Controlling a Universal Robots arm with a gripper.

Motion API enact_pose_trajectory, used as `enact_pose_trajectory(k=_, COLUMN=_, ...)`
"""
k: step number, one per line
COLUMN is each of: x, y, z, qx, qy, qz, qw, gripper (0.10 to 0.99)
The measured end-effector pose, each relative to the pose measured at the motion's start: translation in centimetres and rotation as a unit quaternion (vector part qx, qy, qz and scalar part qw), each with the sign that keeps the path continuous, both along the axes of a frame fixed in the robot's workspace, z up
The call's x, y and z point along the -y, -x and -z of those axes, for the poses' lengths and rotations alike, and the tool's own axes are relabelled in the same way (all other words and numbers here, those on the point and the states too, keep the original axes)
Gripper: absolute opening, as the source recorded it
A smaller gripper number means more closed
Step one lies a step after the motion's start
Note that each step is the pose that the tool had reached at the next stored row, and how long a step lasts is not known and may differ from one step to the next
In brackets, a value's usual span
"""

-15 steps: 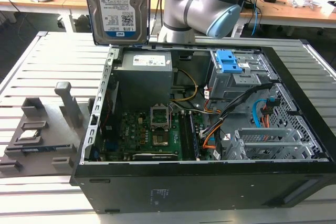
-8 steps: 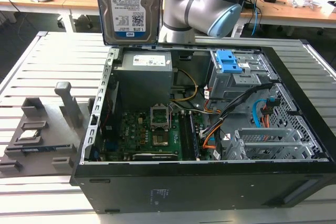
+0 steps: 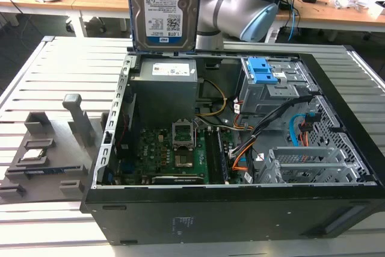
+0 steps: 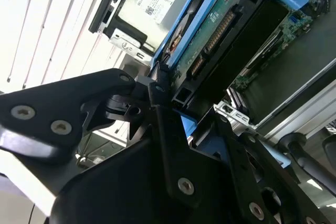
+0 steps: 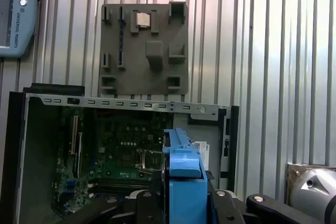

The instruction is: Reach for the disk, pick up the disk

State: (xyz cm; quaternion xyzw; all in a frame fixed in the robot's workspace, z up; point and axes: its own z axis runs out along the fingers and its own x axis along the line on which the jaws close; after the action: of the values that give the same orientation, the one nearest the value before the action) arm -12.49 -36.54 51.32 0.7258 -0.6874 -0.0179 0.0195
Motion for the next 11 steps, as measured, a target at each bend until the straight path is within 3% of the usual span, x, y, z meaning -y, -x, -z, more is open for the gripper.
enact_pose_trajectory(k=5, x=-0.01, y=-1.73, z=0.00, qx=-0.0005, qy=0.0000, qz=0.000, qw=1.0000, gripper=0.369)
enact_pose_trajectory(k=11, x=-0.02, y=-4.42, z=0.00, qx=-0.0015, qy=0.0000, qz=0.000, qw=1.0000, gripper=0.369)
